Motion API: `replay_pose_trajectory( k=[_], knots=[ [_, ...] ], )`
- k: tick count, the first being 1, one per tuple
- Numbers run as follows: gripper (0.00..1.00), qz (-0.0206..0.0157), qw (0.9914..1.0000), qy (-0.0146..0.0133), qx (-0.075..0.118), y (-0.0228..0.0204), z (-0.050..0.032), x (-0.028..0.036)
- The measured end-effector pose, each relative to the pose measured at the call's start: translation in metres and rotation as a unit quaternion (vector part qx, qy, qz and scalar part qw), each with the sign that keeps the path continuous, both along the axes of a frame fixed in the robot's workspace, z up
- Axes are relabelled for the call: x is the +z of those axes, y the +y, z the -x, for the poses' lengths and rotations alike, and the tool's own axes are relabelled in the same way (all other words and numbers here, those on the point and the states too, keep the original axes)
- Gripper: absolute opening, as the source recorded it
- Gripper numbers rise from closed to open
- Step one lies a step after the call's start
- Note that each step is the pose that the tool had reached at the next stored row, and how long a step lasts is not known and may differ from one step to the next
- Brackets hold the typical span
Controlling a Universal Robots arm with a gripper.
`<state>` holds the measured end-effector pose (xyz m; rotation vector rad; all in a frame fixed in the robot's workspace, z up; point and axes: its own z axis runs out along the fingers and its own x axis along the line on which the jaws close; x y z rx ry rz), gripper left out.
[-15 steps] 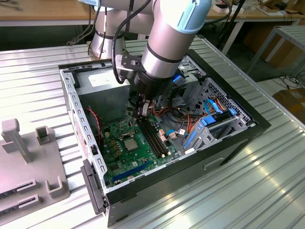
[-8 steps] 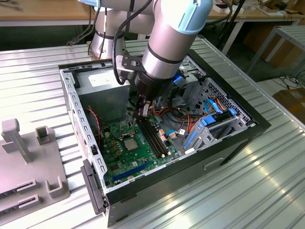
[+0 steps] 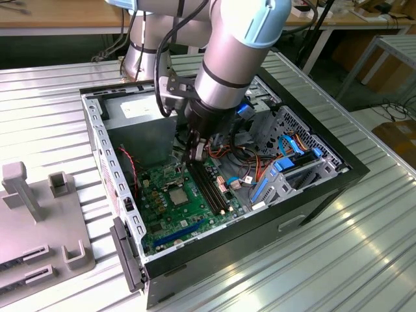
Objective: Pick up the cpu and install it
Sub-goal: 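Close the cpu cover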
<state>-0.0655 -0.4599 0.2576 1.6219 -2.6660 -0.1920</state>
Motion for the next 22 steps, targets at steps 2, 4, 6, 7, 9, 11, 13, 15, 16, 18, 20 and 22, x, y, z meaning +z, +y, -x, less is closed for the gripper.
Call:
replay_pose_trajectory(
  k=[2, 4, 6, 7, 9, 11, 13, 15, 16, 18, 20, 22],
  knots=[
    [0.11, 0.0, 1.0, 0.0, 0.0, -0.0007, 0.0, 0.0],
    [0.11, 0.0, 1.0, 0.0, 0.0, -0.0015, 0.0, 0.0],
    [0.11, 0.0, 1.0, 0.0, 0.0, -0.0024, 0.0, 0.0],
    [0.11, 0.0, 1.0, 0.0, 0.0, -0.0028, 0.0, 0.0],
    [0.11, 0.0, 1.0, 0.0, 0.0, -0.0038, 0.0, 0.0],
    [0.11, 0.0, 1.0, 0.0, 0.0, -0.0051, 0.0, 0.0],
    [0.11, 0.0, 1.0, 0.0, 0.0, -0.0062, 0.0, 0.0],
    [0.11, 0.0, 1.0, 0.0, 0.0, -0.0072, 0.0, 0.0],
    [0.11, 0.0, 1.0, 0.0, 0.0, -0.0076, 0.0, 0.0],
    [0.11, 0.0, 1.0, 0.0, 0.0, -0.0094, 0.0, 0.0],
    [0.11, 0.0, 1.0, 0.0, 0.0, -0.0104, 0.0, 0.0],
    [0.11, 0.0, 1.0, 0.0, 0.0, -0.0116, 0.0, 0.0]
  ],
)
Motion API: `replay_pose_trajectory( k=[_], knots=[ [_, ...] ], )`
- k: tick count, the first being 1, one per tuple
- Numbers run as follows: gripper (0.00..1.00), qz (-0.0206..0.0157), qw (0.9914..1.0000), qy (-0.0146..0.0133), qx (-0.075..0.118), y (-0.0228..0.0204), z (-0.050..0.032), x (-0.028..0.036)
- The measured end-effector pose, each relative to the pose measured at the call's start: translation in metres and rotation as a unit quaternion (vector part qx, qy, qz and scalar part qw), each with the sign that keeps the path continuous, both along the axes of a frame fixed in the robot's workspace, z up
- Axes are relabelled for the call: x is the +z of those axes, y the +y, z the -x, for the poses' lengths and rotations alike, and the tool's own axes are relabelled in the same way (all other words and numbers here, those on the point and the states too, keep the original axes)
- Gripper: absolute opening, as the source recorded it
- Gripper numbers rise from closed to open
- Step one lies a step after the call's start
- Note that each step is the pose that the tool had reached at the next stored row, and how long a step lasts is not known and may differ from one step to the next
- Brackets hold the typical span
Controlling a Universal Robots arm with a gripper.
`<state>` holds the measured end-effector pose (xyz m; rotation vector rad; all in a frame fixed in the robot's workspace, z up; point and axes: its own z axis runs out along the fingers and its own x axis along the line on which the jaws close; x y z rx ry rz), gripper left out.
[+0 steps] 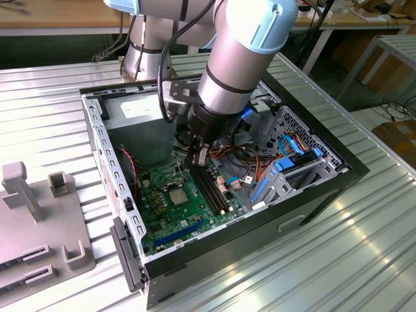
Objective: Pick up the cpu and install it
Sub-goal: 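Close the cpu cover, then install the first cpu locking lever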
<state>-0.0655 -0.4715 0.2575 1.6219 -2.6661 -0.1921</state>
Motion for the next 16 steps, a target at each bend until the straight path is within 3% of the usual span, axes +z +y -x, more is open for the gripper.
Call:
replay_pose_trajectory(
  k=[16],
  knots=[
    [0.11, 0.0, 1.0, 0.0, 0.0, -0.0046, 0.0, 0.0]
  ],
)
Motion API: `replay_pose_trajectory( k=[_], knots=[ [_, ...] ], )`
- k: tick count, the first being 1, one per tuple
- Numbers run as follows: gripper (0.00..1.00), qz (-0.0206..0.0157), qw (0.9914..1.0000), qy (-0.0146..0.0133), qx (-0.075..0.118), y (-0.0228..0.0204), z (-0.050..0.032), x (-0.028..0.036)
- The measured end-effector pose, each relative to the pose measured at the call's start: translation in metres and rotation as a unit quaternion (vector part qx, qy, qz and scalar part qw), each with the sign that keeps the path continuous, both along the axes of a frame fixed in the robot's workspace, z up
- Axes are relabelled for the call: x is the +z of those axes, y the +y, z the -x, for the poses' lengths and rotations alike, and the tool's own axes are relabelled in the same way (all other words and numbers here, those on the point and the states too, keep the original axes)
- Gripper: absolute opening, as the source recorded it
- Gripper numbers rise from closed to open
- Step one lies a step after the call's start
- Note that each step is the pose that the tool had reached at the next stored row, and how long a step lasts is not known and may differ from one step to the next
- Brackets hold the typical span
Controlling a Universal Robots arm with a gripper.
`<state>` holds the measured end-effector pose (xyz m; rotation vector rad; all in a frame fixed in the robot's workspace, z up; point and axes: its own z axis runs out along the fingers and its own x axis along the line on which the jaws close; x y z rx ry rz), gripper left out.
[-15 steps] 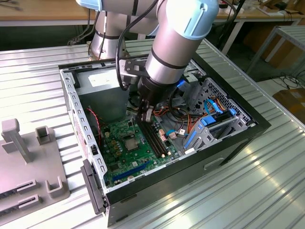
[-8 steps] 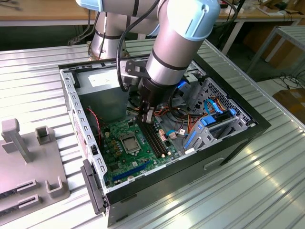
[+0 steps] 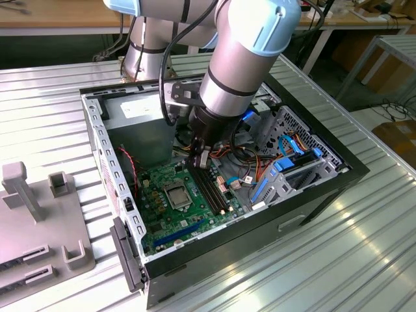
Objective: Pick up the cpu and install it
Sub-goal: 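Install the first cpu locking lever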
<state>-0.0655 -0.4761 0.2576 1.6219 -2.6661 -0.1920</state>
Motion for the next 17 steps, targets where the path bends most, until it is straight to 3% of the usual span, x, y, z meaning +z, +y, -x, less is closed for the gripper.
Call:
replay_pose_trajectory(
  k=[17],
  knots=[
    [0.11, 0.0, 1.0, 0.0, 0.0, -0.0007, -0.0004, 0.0]
  ],
)
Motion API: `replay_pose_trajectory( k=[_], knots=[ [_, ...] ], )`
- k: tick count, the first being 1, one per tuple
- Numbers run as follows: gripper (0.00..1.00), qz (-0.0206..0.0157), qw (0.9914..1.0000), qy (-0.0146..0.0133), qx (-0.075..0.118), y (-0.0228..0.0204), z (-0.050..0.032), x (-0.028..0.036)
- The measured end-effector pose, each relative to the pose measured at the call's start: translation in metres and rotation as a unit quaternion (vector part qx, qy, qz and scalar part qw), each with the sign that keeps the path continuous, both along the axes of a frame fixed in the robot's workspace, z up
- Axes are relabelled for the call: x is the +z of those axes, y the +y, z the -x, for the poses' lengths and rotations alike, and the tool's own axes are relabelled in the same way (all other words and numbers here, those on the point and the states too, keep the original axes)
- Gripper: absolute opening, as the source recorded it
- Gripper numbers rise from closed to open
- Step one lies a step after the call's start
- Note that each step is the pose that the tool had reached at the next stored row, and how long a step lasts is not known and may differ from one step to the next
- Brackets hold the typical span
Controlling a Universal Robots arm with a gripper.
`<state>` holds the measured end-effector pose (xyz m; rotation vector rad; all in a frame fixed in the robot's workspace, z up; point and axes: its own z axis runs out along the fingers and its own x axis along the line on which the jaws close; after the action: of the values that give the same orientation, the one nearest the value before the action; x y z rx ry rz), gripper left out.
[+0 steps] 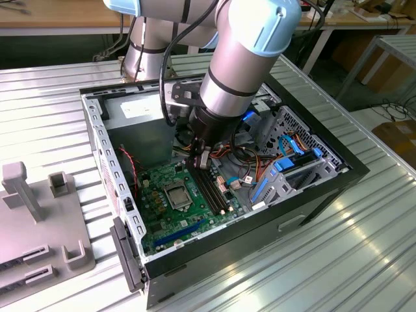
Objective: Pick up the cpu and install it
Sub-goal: 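Install the first cpu locking lever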
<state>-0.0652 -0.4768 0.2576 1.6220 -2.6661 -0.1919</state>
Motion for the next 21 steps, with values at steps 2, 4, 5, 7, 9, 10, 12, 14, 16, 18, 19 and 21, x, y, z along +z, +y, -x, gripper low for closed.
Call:
replay_pose_trajectory(
  k=[2, 4, 5, 7, 9, 10, 12, 14, 16, 18, 19, 21],
  knots=[
    [0.11, 0.0, 1.0, 0.0, 0.0, 0.0, -0.0032, 0.0],
    [0.11, 0.0004, 1.0, -0.0001, 0.0, 0.0012, -0.0059, -0.0001],
    [0.11, 0.0022, 1.0, 0.0, 0.0, 0.0026, -0.0064, 0.0],
    [0.11, 0.0021, 1.0, -0.0001, 0.0, 0.0033, -0.0103, 0.0],
    [0.11, 0.0021, 1.0, -0.0001, 0.0, 0.0045, -0.0139, -0.0003],
    [0.11, 0.0016, 1.0, -0.0001, 0.0, 0.0055, -0.0146, -0.0005],
    [0.11, -0.0007, 1.0, -0.0001, 0.0, 0.0076, -0.0155, -0.0009],
    [0.11, -0.0046, 0.99999, -0.0001, 0.0, 0.0101, -0.0168, -0.0015],
    [0.11, -0.0081, 0.99997, -0.0001, 0.0, 0.0127, -0.0175, -0.0025],
    [0.11, -0.0113, 0.99994, -0.0001, 0.0, 0.0153, -0.0177, -0.0035],
    [0.11, -0.0125, 0.99992, 0.0, 0.0, 0.0165, -0.0177, -0.0041],
    [0.11, -0.0155, 0.99988, 0.0, 0.0, 0.02, -0.0178, -0.0055]
  ],
)
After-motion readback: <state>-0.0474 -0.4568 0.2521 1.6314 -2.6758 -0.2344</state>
